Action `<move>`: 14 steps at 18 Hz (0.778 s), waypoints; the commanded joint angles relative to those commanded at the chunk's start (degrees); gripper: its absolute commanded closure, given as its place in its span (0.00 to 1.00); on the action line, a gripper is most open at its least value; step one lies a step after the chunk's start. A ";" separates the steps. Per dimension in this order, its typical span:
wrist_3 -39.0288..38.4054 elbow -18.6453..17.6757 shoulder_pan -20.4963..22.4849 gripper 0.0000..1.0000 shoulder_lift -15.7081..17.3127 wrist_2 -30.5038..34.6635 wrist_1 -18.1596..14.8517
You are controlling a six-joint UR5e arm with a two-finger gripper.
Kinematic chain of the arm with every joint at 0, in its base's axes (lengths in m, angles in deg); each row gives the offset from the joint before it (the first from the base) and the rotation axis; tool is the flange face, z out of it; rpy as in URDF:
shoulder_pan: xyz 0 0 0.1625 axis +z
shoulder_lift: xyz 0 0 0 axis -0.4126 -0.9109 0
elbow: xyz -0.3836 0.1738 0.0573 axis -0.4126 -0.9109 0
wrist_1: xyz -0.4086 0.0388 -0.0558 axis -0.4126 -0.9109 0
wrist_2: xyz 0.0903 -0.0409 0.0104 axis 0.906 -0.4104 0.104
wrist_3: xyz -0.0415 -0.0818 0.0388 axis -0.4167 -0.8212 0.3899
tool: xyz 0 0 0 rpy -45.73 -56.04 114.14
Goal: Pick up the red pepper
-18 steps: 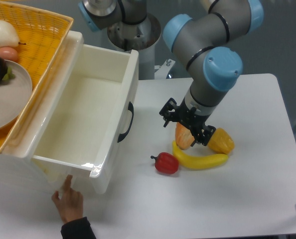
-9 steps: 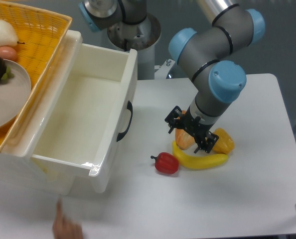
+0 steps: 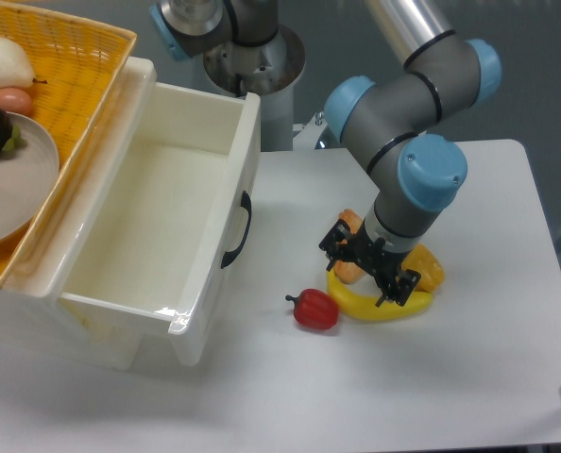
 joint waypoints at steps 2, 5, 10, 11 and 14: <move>0.09 0.00 -0.09 0.00 -0.27 0.00 1.23; 1.57 0.17 -0.09 0.00 -0.44 0.00 1.41; 13.33 -0.09 -0.35 0.00 -0.97 0.18 1.41; 16.06 -0.09 -0.53 0.00 -1.06 0.26 1.41; 23.36 -0.09 -0.88 0.00 -1.58 0.26 1.23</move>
